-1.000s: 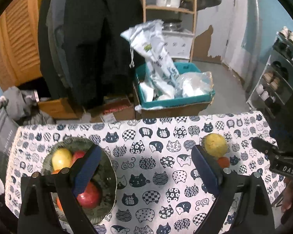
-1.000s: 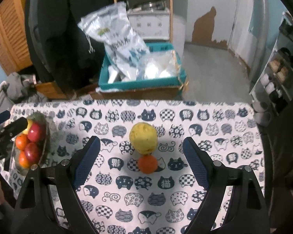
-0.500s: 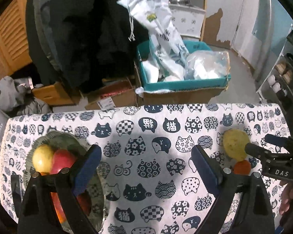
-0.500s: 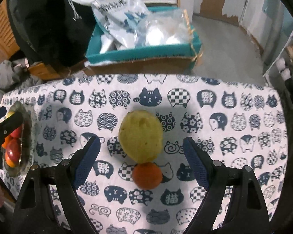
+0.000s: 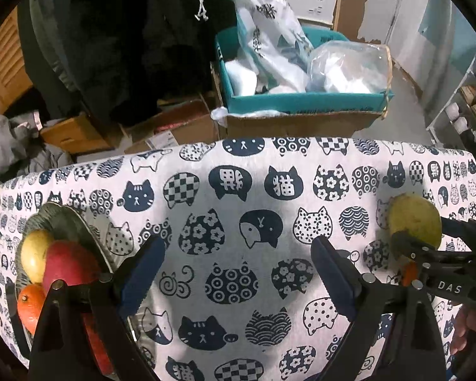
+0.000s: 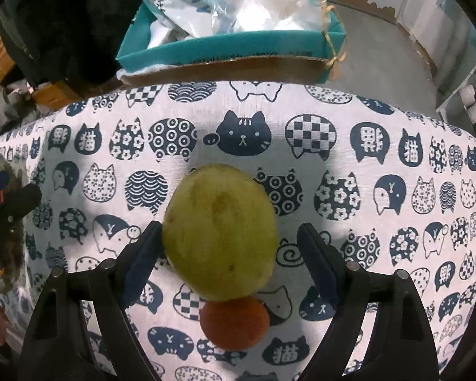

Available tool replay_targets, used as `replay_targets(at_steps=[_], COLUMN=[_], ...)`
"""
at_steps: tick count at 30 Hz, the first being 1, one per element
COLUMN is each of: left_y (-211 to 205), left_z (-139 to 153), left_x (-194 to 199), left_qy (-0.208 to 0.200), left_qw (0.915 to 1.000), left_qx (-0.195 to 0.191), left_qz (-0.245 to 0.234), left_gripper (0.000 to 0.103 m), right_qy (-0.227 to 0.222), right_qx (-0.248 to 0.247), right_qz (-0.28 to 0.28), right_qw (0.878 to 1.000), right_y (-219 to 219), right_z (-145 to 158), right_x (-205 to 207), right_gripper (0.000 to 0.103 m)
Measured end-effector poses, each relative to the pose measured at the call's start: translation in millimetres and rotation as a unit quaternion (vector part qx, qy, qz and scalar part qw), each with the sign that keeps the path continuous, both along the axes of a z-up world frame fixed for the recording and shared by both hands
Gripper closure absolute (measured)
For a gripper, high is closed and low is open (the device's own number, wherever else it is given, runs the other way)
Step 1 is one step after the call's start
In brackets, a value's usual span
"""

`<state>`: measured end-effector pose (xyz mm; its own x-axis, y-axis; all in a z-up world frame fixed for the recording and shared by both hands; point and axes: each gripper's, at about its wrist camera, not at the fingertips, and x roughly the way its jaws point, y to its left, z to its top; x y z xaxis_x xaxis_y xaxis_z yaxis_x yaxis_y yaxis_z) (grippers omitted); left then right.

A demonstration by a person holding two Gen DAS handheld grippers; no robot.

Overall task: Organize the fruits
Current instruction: 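Move both grippers toward the yellow pear and small tangerine on the table, then grasp the yellow pear with the right gripper while the left gripper approaches the tangerine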

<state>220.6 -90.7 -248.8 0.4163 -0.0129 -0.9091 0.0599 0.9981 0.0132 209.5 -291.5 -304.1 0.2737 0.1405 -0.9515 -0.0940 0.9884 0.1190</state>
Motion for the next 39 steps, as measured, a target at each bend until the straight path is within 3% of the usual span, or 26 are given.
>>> replay_targets(at_steps=[3,9,23,39], left_y=[-1.3,-7.7,-46.9,-135.4], left_z=[-2.3,1.2,17.9,2.9], left_x=[0.7,0.8,-11.6,-43.0], left_qy=[0.003,0.002,0.000,0.018], left_qw=[1.0000,0.9999,0.9979,0.9885], left_qx=[-0.006,-0.012,-0.052,-0.043], left_qz=[-0.002,-0.008,-0.037,-0.143], left_gripper=[0.009,0.009,0.009,0.009], right_qy=[0.003,-0.014,-0.081,-0.064], right_qx=[0.011,0.004,-0.001,-0.002], right_qz=[0.003,0.004,-0.046,-0.134], right_qw=[1.000,1.000,0.996,0.989], right_y=[2.1,5.9,-39.4,-124.9], right_z=[-2.5,1.5,54.4,50.0], right_x=[1.4,-1.4,-31.9,-100.7], right_gripper=[0.038,0.038,0.038,0.038])
